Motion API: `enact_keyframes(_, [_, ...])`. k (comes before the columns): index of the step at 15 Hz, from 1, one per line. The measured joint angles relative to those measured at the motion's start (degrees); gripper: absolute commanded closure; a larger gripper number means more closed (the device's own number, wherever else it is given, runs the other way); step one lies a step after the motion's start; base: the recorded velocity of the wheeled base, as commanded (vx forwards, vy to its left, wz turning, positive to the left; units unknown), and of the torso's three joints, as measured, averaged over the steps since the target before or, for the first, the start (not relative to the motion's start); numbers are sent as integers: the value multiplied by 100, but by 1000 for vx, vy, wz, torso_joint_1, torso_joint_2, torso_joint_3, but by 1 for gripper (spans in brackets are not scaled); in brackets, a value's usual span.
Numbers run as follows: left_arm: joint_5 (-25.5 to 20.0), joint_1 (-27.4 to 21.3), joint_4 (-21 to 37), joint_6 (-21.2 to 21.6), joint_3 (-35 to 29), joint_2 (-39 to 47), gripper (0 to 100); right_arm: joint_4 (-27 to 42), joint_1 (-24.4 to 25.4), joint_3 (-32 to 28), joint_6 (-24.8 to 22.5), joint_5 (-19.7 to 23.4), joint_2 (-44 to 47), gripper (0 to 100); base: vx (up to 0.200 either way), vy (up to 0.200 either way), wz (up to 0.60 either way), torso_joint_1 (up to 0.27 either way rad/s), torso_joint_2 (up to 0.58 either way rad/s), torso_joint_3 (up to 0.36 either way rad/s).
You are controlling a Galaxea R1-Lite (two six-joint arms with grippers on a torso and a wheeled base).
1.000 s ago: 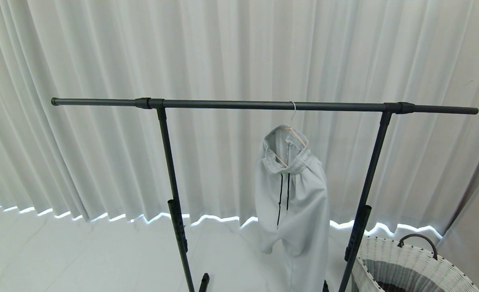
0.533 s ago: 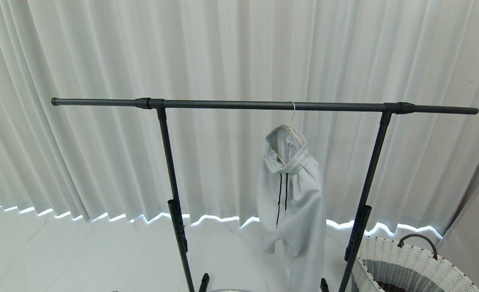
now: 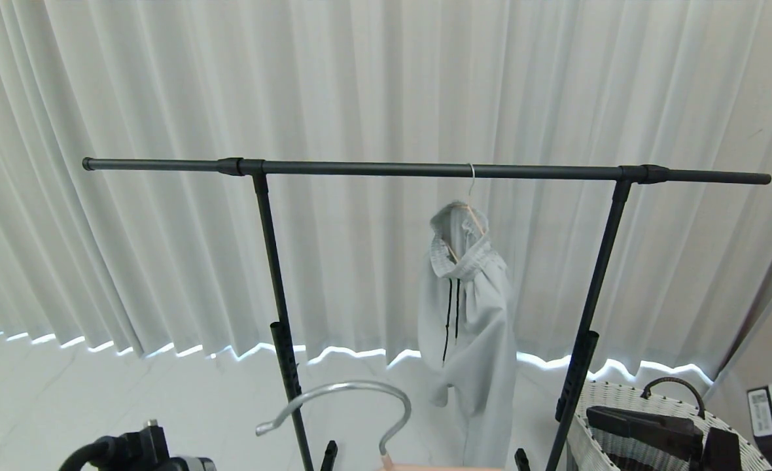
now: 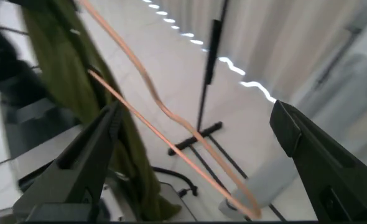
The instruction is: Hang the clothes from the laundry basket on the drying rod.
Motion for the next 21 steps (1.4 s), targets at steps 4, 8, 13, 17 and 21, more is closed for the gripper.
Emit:
enact_keyframes(4, [525,657,-2,-115,-110,60,100,30,-282,6,193,6,80,0,0,0,0,0,0,0])
enact_keyframes(8, [1237,1020,-7,-976,-981,432,100,27,-299,-101,400,11,524,0,0,0,0,0,0,0])
enact_keyframes(13, [1430,1051,-11,-1152,-1465,749,100,-22,-255,-881,424,0,1597,0,0,0,0,0,0,0])
enact_keyframes(17, [1426,1001,-13,-1137,-1581,796,100,-457,-177,-1620,468,-10,2533,0,0,0,0,0,0,0])
enact_keyframes(21, [1421,858,-16,-1137,-1603,805,100,-819,-39,-1847,529,-16,3209,0,0,0,0,0,0,0])
